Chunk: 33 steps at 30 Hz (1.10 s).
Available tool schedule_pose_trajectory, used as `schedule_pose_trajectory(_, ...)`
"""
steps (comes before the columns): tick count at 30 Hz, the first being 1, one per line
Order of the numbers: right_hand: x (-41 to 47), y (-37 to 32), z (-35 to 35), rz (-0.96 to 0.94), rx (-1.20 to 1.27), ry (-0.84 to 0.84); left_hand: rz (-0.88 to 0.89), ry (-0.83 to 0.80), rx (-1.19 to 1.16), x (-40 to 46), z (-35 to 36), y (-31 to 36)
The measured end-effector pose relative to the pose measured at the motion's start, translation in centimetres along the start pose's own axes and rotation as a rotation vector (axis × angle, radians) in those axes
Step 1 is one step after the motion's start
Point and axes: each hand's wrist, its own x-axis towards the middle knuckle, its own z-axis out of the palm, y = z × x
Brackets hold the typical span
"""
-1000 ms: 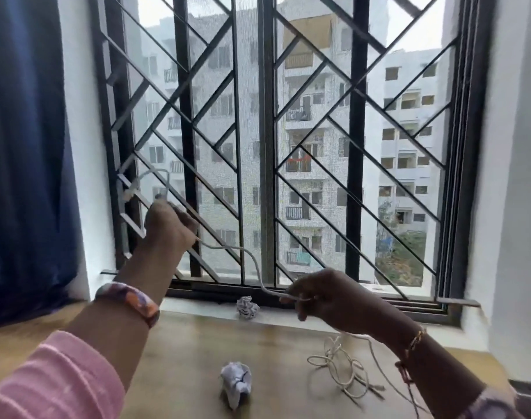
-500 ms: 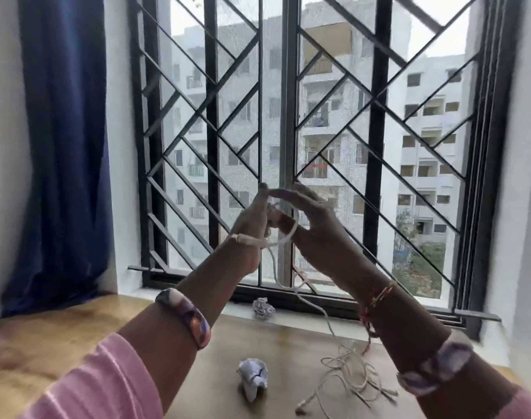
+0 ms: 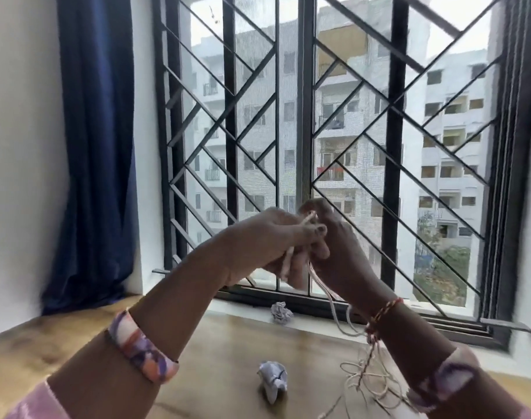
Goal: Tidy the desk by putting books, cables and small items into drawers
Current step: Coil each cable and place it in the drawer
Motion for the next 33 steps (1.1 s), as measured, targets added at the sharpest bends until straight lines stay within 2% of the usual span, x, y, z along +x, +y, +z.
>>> schedule_pose_trajectory(2,-0.5,-0.1,0.3,0.166,0.209,-0.044,0.014,0.151,-0.325,0.1,-0.8,0.2)
schedule_pose_trajectory(5,-1.3,-0.1,0.4,0.345,0.401,-0.253,0.022,0.511,-0.828,1.2,-2.6,0.0)
schedule_pose_trajectory(7,-1.8,-0.1,0.2,0.312,0.374,-0.369,0.069,0.684,-0.98,1.6,-4.3,-0.3)
schedule_pose_trajectory(10,-1.6,0.3,-0.1,0.198,0.255,-0.328,0.155,0.833,-1.065,1.4,-6.7,-1.0)
schedule_pose_trajectory(12,-1.4,0.5,-0.1,0.103,0.107,-0.279,0.221,0.986,-0.929,1.3,-7.9,-1.7)
schedule_pose_trajectory(14,-1.3,0.3,0.0,0.03,0.015,-0.296,0.246,1.167,-0.674,1.7,-9.2,-2.9)
schedule_pose_trajectory(16,-1.3,0.0,-0.1,-0.019,0.0,-0.32,0.234,1.283,-0.27,1.6,-10.2,-4.0)
schedule_pose_trajectory(17,-1.1,-0.1,-0.3,-0.034,0.001,-0.297,0.241,1.281,0.046,1.4,-10.5,-4.5)
schedule_pose_trajectory(19,-0.3,-0.1,-1.2,-0.035,0.026,-0.162,0.216,1.076,0.764,0.9,-9.7,-5.2)
schedule_pose_trajectory(20,0.2,0.1,-1.8,-0.025,0.039,-0.074,0.189,0.935,1.015,0.7,-8.9,-5.5)
schedule_pose_trajectory(21,0.8,0.2,-2.5,-0.014,0.038,0.004,0.149,0.82,1.123,0.7,-7.9,-5.5)
schedule_pose_trajectory(22,1.4,0.5,-3.1,-0.001,0.031,0.06,0.097,0.728,1.104,0.7,-6.9,-5.3)
schedule_pose_trajectory(24,2.5,1.2,-4.0,0.014,0.044,0.127,0.009,0.538,0.813,0.7,-5.5,-4.8)
schedule_pose_trajectory(28,3.8,3.3,-4.9,0.025,0.068,0.182,-0.061,0.086,0.013,-0.4,-4.7,-3.2)
schedule_pose_trajectory(31,4.0,4.1,-4.7,0.044,0.127,0.163,0.05,-0.18,-0.504,-0.2,-4.9,-2.7)
schedule_pose_trajectory(33,4.0,4.3,-4.2,0.07,0.106,0.135,0.175,-0.237,-0.78,0.8,-4.8,-2.1)
